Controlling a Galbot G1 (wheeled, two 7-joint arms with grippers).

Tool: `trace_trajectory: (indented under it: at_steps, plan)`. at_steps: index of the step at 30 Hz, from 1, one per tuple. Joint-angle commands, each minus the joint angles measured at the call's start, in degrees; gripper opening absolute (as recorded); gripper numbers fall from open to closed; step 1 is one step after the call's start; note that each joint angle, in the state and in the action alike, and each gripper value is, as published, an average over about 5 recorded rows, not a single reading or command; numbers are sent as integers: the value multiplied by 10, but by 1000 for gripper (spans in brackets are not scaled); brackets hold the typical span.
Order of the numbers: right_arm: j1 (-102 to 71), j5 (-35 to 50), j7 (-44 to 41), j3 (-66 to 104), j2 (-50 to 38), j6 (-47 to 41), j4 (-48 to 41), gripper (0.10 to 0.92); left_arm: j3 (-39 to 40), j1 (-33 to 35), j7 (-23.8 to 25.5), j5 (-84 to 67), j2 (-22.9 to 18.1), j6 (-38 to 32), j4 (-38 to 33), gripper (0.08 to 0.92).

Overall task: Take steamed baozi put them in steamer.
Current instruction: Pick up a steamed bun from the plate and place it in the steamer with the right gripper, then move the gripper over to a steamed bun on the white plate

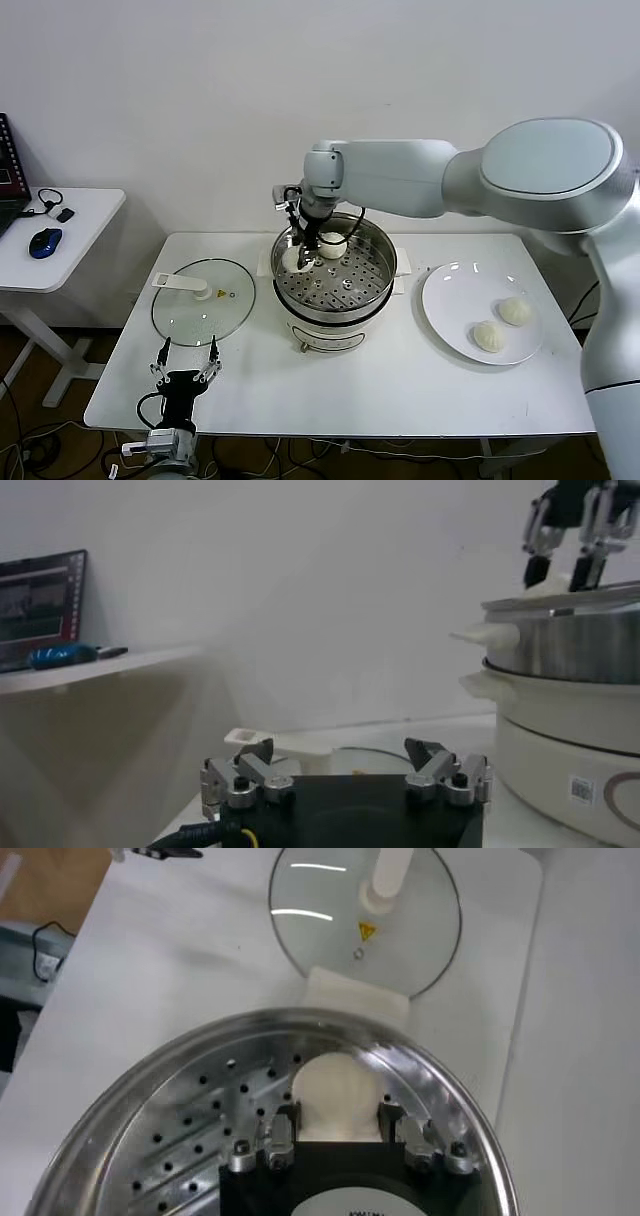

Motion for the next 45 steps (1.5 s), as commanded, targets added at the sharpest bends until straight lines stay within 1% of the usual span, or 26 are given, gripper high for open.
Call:
trace_trajectory:
  at_steps: [1,12,15,17,22,24,26,29,36,40,45]
  plan:
    - [-45,-16,-4,11,40,0,-60,535,-1,-1,0,-2,1,0,2,823]
    - [-39,-22,-9,3,31,3,-53,535,-4,-1,0,-7,2,-1,3,823]
    - [-38,-21,-10,6,29,4,-53,547,-5,-1,0,-7,2,0,2,823]
    - [-32,-20,-12,7,27,5,-51,583,-6,-1,0,-8,2,0,0,823]
    - [3,-9,-24,1,9,10,-33,729,-7,0,0,-8,2,1,-3,823]
    - [27,2,-31,-9,-4,13,-16,771,-7,1,0,-8,2,1,-5,823]
    - [56,13,-40,-21,-20,16,9,805,-7,2,1,-8,2,2,-6,823]
    - [98,26,-53,-39,-50,22,51,821,-6,2,1,-8,3,2,-8,823]
    - [171,31,-65,-76,-144,31,150,823,-5,6,1,-7,5,2,-14,823]
    - [194,14,-70,-95,-216,43,183,823,-5,10,0,-7,4,1,-19,823]
    - [210,-39,-89,-126,-309,85,207,823,-6,14,-2,-3,4,-2,-18,823]
